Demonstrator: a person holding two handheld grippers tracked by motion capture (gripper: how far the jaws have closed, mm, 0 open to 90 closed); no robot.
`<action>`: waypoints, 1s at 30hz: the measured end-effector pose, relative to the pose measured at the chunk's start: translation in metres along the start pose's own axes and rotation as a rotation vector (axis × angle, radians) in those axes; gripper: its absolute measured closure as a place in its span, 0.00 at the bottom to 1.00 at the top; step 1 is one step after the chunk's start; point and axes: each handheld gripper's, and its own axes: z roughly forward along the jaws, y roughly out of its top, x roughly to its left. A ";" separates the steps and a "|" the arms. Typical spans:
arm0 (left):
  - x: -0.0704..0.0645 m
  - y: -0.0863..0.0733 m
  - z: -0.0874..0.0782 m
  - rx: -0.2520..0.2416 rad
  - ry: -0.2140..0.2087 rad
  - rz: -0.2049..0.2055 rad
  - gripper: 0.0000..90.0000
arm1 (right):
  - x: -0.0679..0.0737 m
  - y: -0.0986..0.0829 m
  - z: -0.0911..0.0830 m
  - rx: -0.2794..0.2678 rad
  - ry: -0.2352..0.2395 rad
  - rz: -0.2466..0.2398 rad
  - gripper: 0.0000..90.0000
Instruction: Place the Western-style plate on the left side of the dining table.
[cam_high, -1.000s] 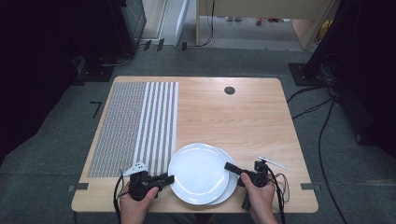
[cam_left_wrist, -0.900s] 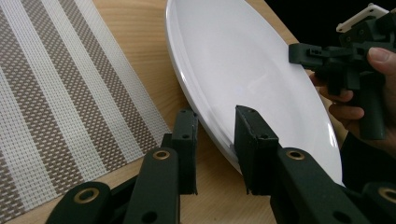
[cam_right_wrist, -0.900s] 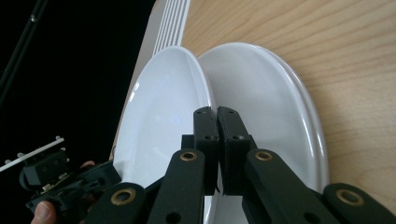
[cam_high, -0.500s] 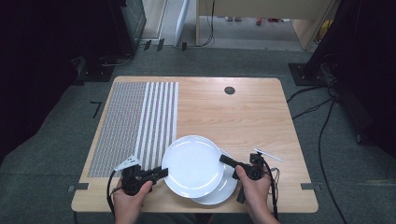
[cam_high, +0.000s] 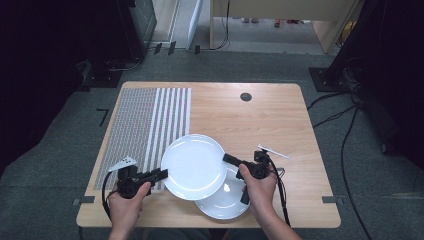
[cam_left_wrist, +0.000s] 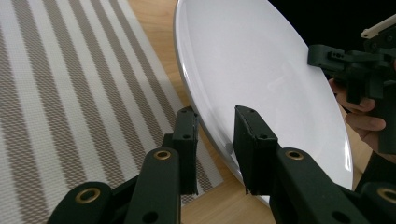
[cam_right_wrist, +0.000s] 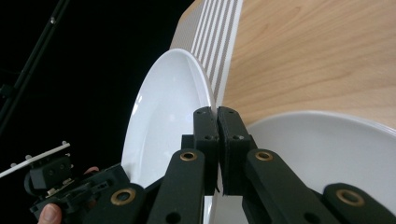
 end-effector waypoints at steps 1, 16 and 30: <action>0.002 0.002 -0.002 -0.002 0.001 -0.004 0.80 | 0.002 0.001 0.003 -0.001 0.003 0.001 0.98; 0.038 0.027 -0.021 -0.003 0.072 -0.045 0.80 | 0.028 0.014 0.053 0.020 0.023 -0.008 0.98; 0.074 0.046 -0.032 -0.015 0.130 -0.095 0.80 | 0.045 0.022 0.101 0.043 0.017 -0.020 0.98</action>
